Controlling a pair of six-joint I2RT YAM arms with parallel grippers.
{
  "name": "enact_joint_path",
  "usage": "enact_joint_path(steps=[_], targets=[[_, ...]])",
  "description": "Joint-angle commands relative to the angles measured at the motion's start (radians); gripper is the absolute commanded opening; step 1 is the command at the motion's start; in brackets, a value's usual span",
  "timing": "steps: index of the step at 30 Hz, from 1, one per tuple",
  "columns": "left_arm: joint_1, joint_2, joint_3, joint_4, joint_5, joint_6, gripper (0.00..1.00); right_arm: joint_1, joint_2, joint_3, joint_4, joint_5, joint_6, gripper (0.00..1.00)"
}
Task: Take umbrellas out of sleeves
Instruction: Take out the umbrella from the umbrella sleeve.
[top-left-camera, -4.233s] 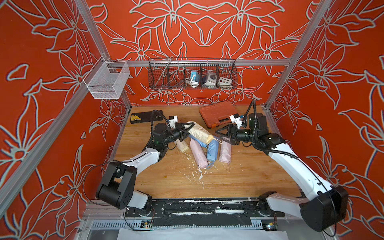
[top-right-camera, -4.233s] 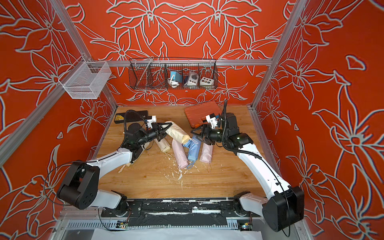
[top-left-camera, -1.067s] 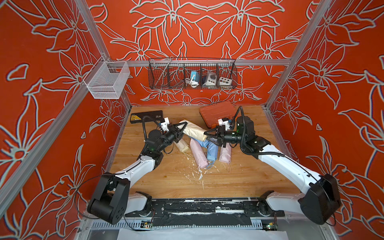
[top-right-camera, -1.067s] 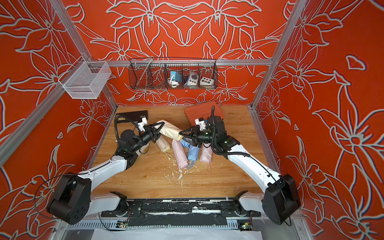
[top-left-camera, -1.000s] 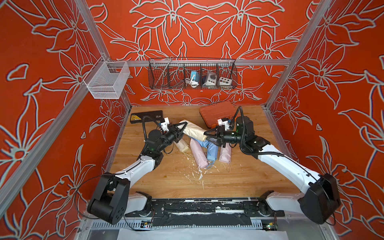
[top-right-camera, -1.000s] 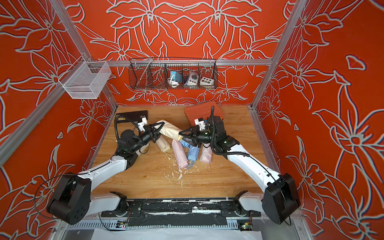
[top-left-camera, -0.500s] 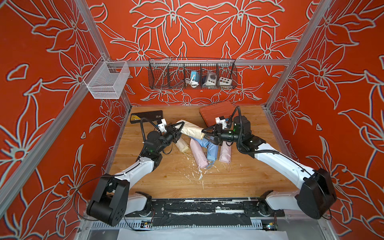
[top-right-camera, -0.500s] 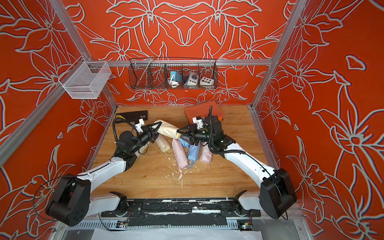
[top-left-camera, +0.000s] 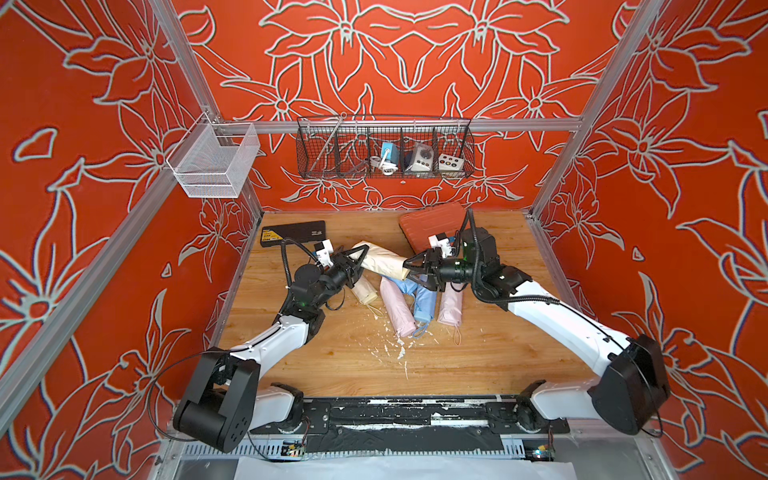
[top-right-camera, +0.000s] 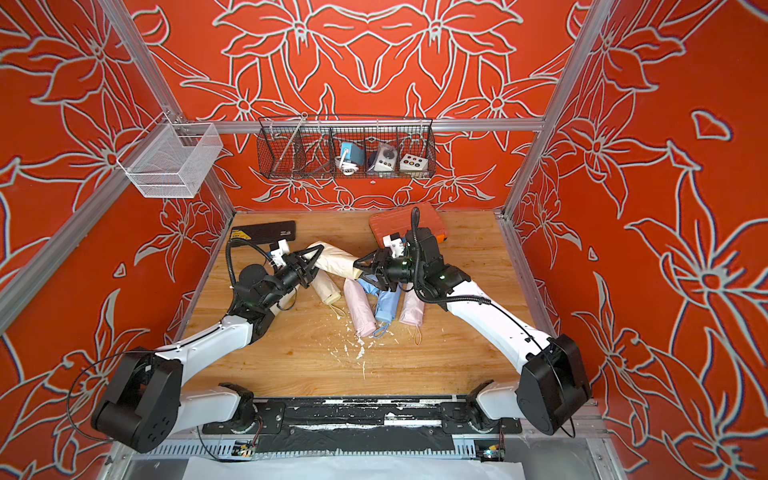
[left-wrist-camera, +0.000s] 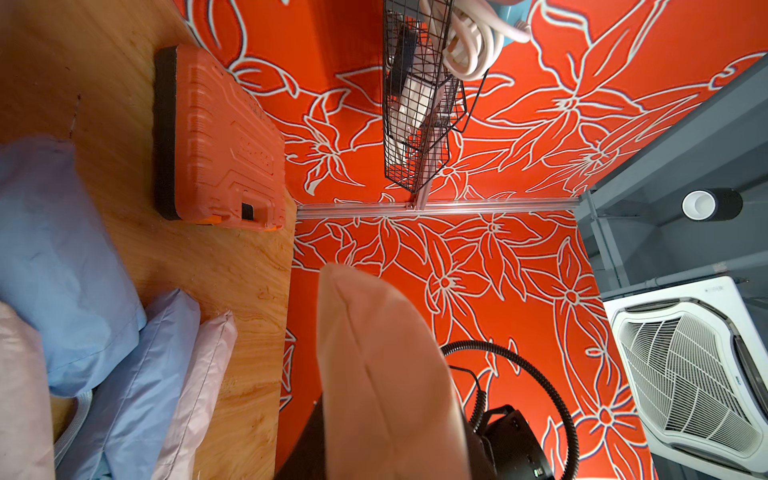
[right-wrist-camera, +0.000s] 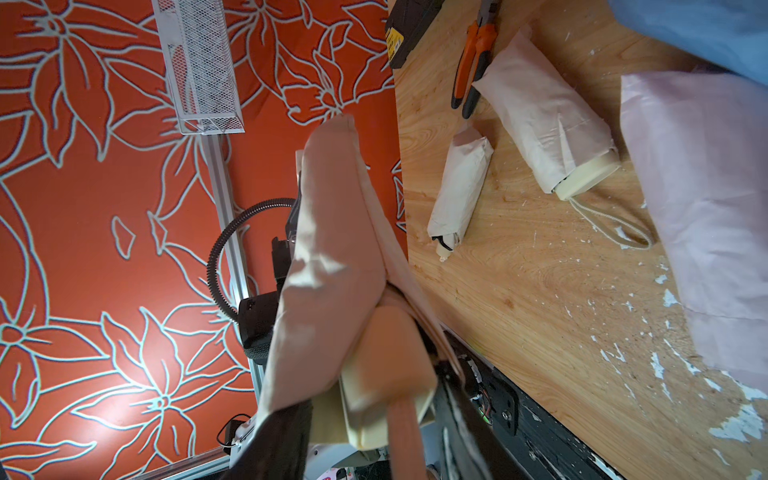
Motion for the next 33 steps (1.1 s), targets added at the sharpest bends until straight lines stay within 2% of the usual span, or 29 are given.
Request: enact_joint_path(steps=[1, 8, 13, 25, 28, 30, 33], targets=[[-0.005, -0.024, 0.022, 0.120, 0.025, -0.029, 0.27, 0.008, 0.022, 0.026, -0.087, 0.020, -0.036, 0.51], [-0.004, -0.013, 0.030, 0.119, 0.040, -0.027, 0.27, 0.008, 0.040, 0.013, 0.137, 0.019, 0.041, 0.59], [-0.005, -0.022, 0.018, 0.115, 0.040, -0.028, 0.27, 0.008, 0.065, 0.064, 0.146, 0.011, 0.022, 0.59], [-0.005, -0.016, 0.021, 0.126, 0.026, -0.037, 0.27, 0.019, 0.057, 0.045, 0.174, 0.014, 0.036, 0.45], [-0.005, -0.010, 0.027, 0.129, 0.033, -0.038, 0.27, 0.022, 0.059, 0.040, 0.185, 0.014, 0.039, 0.44], [-0.005, -0.010, 0.026, 0.127, 0.033, -0.038, 0.27, 0.024, 0.063, 0.040, 0.198, 0.013, 0.037, 0.38], [-0.005, -0.012, 0.021, 0.126, 0.036, -0.038, 0.27, 0.025, 0.069, 0.040, 0.209, 0.007, 0.035, 0.15]])
